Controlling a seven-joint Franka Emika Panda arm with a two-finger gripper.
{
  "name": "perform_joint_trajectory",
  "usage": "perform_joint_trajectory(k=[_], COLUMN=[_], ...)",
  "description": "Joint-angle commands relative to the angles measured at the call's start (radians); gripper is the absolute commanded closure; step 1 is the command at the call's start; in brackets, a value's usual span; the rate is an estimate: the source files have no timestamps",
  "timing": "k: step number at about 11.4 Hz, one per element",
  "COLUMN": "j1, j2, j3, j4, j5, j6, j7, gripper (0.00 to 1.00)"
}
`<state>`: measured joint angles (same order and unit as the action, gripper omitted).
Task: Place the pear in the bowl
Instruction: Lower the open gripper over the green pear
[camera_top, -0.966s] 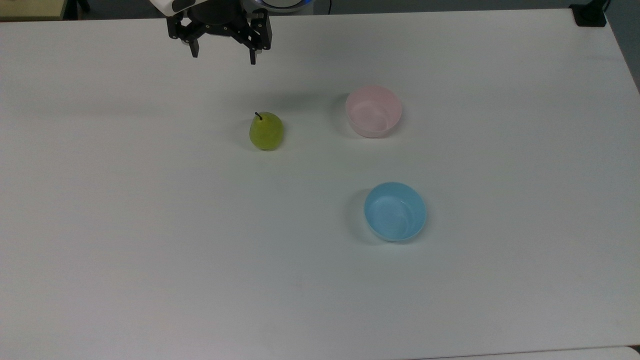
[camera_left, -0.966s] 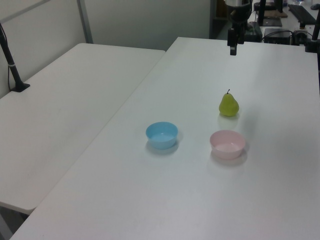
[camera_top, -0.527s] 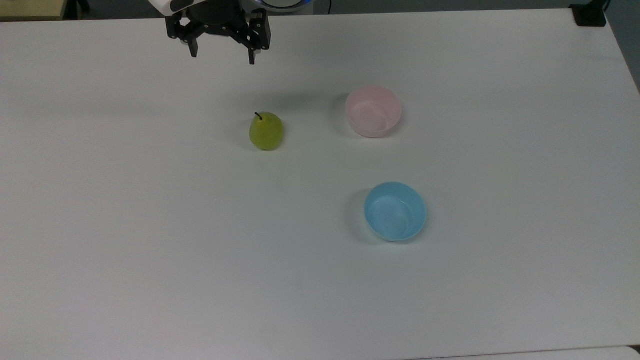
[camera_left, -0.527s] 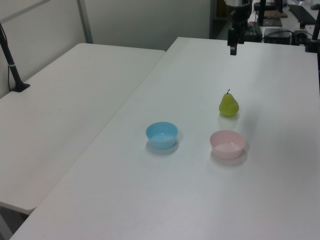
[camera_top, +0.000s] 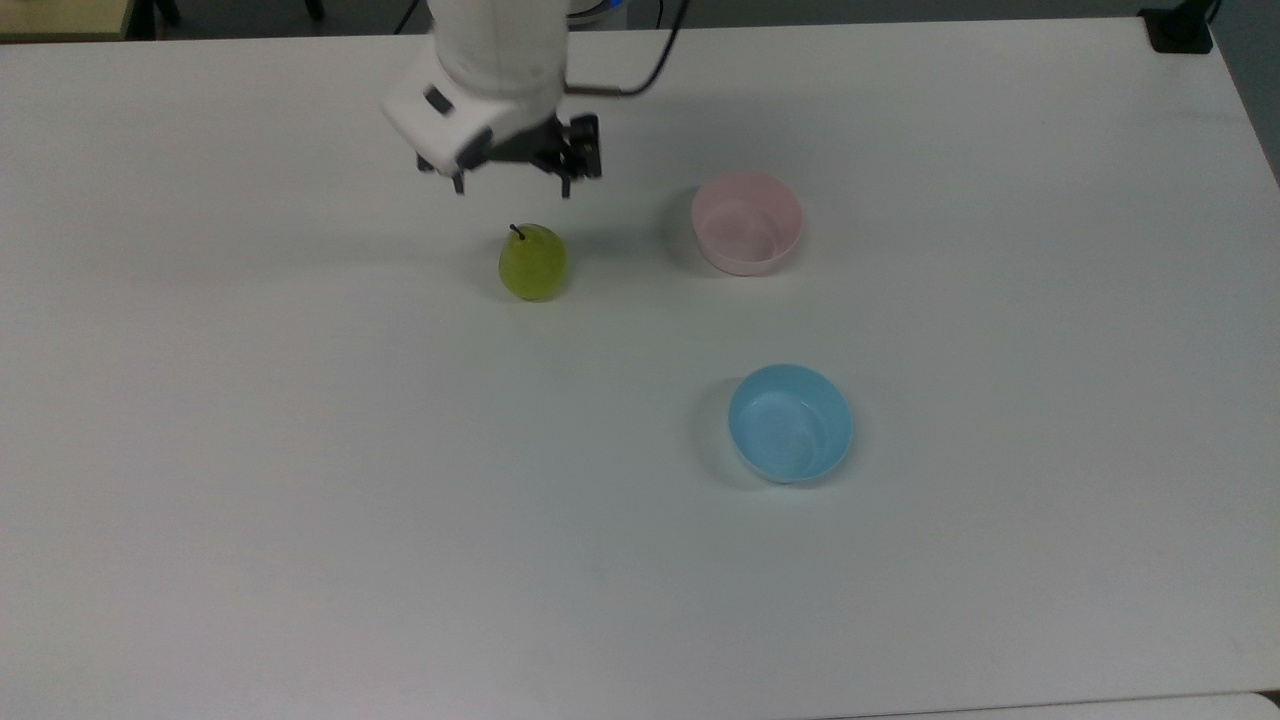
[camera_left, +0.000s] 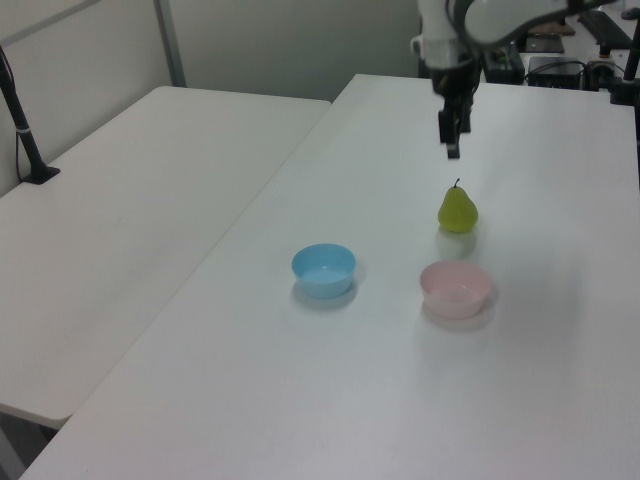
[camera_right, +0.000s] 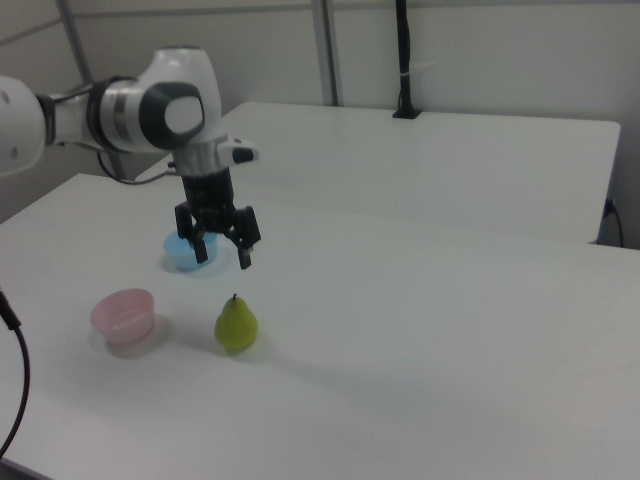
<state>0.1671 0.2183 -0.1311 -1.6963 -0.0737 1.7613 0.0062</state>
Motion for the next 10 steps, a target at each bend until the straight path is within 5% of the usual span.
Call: perform_joint_trajectory(k=[1,7,10], j1=[0.045,0.063,0.066], j2=[0.09,0.174,0.176], j3=[-0.028,-0.039,-0.039], j4=[-0.005,-0.055,-0.075], j5=[0.002,-0.017,-0.017], j6=[0.067,0.089,0.144], j7=[-0.072,-0.147,-0.137], gripper=[0.0,0.05,0.48])
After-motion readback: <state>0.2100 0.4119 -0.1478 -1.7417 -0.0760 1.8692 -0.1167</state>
